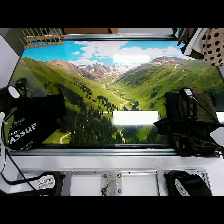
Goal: Fold the clothes and pants, and hang the long-sleeved shirts on hangers.
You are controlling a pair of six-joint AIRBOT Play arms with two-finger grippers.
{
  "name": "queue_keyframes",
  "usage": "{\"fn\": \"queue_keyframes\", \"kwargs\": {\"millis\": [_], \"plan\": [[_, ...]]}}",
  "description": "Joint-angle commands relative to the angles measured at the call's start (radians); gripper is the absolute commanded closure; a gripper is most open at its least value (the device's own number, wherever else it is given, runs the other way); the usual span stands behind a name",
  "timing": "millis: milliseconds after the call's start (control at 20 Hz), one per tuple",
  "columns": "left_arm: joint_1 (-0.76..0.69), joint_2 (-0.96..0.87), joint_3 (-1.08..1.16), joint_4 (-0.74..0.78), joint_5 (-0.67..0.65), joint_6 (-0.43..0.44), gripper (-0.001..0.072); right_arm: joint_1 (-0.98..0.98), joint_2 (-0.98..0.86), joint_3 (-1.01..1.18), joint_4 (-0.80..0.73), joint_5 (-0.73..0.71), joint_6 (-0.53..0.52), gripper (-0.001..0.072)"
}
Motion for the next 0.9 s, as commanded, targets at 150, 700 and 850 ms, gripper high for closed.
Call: {"fn": "queue_keyframes", "kwargs": {"millis": [150, 700, 850], "plan": [[0.021, -0.152, 0.000, 0.016, -0.024, -0.005, 0.0013, 0.000, 0.000, 0.000, 0.000, 0.000, 0.000, 0.0698], [-0.083, -0.066, 0.116, -0.182, -0.103, 0.035, 0.0701, -0.001, 0.001, 0.000, 0.037, 0.002, 0.000, 0.0698], [-0.273, 0.045, 0.226, -0.239, -0.102, 0.042, 0.0700, -0.001, 0.000, 0.020, -0.130, -0.066, 0.001, 0.0699]]}}
